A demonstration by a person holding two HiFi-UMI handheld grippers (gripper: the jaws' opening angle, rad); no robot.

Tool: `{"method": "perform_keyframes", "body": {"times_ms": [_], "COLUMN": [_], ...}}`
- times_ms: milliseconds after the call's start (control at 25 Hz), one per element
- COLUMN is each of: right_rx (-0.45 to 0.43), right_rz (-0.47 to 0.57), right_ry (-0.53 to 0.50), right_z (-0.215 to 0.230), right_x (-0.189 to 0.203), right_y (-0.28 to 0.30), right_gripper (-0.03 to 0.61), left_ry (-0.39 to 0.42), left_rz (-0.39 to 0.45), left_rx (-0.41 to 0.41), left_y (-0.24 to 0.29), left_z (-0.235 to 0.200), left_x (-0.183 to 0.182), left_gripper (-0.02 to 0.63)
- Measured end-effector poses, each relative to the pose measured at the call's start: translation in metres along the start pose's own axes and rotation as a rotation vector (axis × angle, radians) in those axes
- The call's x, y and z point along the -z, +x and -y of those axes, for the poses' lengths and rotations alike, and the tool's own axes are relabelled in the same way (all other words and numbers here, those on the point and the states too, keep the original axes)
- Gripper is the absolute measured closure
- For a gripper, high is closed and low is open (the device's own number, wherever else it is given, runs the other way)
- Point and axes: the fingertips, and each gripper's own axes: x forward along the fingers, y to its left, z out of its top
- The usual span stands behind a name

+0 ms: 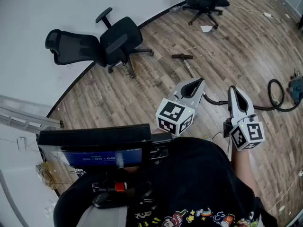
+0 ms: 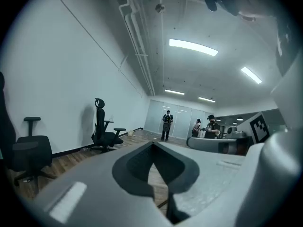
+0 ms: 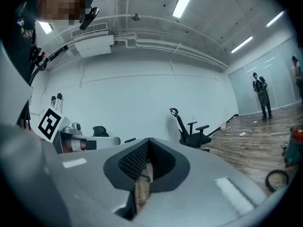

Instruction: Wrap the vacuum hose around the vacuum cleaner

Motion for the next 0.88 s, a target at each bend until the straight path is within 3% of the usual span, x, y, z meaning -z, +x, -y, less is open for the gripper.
{"method": "perform_keyframes", "body": {"times_ms": [520,880], "right_rx": [-0.028,0.085], "right_rz": [0.028,-0.037], "right_ry": [-0.007,0.021], "right_z": [-0.039,-0.025], "right_x": [0.013,0.051], "right_y": [0.014,0.023], "right_gripper": [0.556,0.555], "left_ry": [-0.022,-0.094], "left_rz": [-0.034,-0.135], "left_rx": [-0.030,0.009], "left_y": [-0.036,-0.026], "left_z": [-0.032,-0.066], "left_x": [0.016,0.054], "left_gripper": [0.614,0.614]}}
